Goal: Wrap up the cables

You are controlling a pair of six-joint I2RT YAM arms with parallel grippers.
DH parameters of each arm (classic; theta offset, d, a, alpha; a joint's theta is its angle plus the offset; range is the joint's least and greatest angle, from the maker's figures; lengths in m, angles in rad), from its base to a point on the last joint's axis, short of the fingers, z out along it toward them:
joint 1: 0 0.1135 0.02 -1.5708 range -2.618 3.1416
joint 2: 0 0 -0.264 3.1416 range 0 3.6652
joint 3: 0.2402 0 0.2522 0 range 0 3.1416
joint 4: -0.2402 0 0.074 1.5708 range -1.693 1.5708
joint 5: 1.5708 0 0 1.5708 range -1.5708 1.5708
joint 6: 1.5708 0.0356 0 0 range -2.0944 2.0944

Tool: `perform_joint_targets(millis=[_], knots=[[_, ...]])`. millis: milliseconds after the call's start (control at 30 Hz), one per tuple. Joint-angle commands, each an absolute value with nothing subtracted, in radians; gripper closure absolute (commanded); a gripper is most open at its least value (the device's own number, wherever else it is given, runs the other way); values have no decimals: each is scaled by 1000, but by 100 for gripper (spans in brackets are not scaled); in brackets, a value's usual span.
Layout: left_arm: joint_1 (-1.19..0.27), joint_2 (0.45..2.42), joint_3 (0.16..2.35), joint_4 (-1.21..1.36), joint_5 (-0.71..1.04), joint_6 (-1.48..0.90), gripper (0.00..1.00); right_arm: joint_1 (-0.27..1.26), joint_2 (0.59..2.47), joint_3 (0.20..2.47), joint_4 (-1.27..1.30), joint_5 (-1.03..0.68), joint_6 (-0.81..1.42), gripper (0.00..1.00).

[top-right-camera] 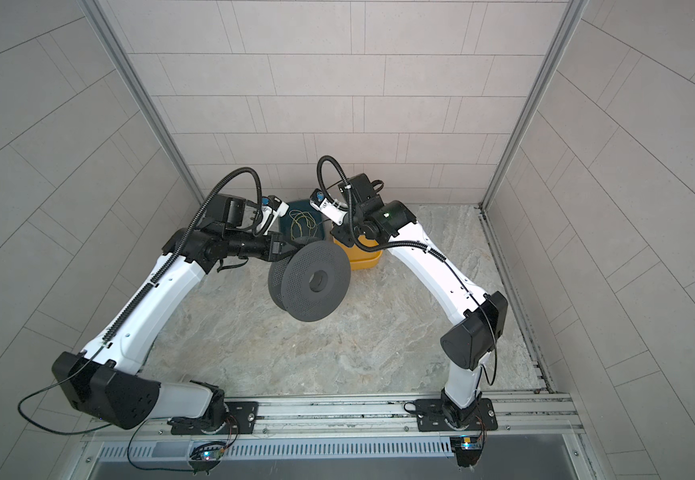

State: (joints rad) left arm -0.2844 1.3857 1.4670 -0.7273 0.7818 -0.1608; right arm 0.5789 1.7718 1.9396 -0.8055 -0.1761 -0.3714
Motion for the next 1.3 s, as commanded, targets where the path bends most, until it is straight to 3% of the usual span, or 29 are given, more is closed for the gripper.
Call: perform_joint_targets(millis=[0, 433, 1033, 1267], knots=[[-245, 1357, 1493, -637, 906, -233, 100, 557, 1727, 1865, -745, -283, -325, 100], [-162, 1325, 1369, -192, 1028, -616, 100, 465, 1556, 1480, -415, -492, -118, 94], [-154, 1308, 1343, -63, 1054, -719, 100, 409, 1381, 1084, 23, -627, 94, 84], [-145, 1310, 1317, -2, 1054, -787, 100, 388, 1338, 1001, 109, -639, 150, 75]])
